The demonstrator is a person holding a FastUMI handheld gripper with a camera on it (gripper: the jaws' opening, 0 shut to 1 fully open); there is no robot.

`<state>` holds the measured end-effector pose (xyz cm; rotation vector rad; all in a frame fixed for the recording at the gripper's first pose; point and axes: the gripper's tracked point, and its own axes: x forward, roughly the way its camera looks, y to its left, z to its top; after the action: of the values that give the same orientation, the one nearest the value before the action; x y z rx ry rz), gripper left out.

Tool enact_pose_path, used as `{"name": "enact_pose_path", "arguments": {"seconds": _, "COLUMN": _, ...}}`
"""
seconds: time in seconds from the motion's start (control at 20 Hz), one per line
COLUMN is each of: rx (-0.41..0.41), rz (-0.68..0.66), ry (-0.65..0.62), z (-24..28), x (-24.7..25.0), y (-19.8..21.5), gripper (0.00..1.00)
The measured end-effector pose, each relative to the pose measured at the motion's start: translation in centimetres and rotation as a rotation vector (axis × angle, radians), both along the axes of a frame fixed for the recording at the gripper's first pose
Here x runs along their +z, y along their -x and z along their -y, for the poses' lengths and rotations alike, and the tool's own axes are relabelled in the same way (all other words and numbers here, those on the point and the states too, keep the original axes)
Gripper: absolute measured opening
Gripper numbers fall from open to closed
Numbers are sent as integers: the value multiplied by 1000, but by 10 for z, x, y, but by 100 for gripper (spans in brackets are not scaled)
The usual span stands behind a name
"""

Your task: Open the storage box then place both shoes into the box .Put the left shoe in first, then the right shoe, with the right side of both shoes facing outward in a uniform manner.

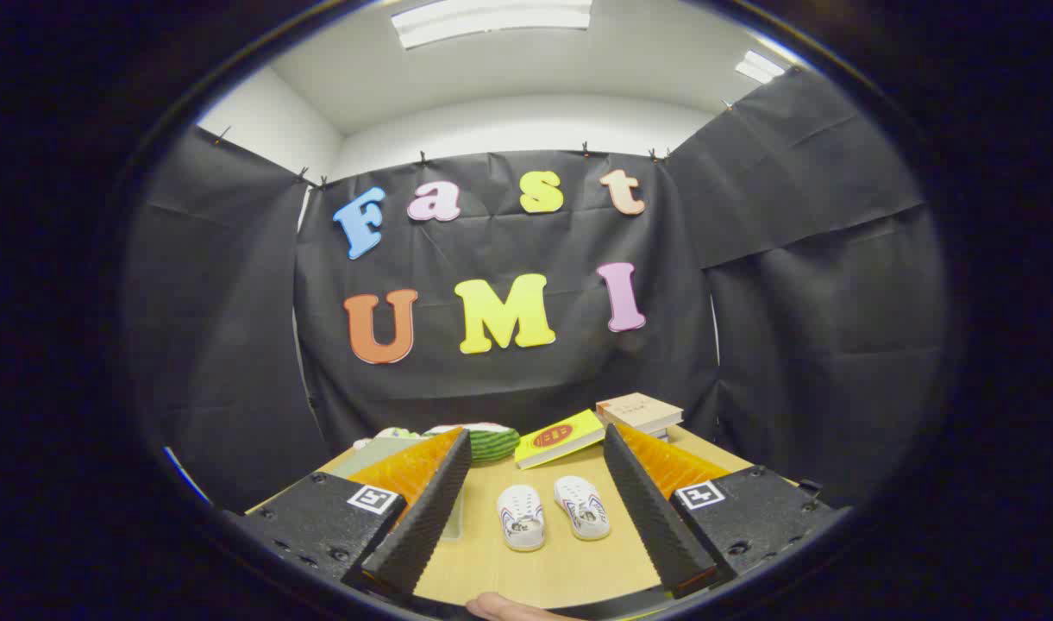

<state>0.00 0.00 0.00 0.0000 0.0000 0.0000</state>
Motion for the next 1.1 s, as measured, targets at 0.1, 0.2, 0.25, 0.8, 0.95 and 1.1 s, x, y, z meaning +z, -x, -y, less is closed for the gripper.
{"name": "enact_pose_path", "arguments": {"seconds": 0.1, "rx": 4, "rz": -6, "ry": 4, "z": 0, "x": -3, "y": 0, "gripper": 100}}
{"name": "enact_pose_path", "arguments": {"seconds": 0.2, "rx": 8, "rz": -12, "ry": 10, "z": 1, "x": -7, "y": -2, "gripper": 100}}
{"name": "enact_pose_path", "arguments": {"seconds": 0.25, "rx": 12, "rz": -17, "ry": 12, "z": 1, "x": -10, "y": -2, "gripper": 100}}
{"name": "enact_pose_path", "arguments": {"seconds": 0.8, "rx": 14, "rz": -82, "ry": -10, "z": 15, "x": -32, "y": -44, "gripper": 100}}
{"name": "enact_pose_path", "arguments": {"seconds": 0.95, "rx": 44, "rz": -141, "ry": -35, "z": 16, "x": -43, "y": -80, "gripper": 100}}
{"name": "enact_pose_path", "arguments": {"seconds": 1.1, "rx": 123, "rz": -254, "ry": -67, "z": 3, "x": -71, "y": -125, "gripper": 100}}
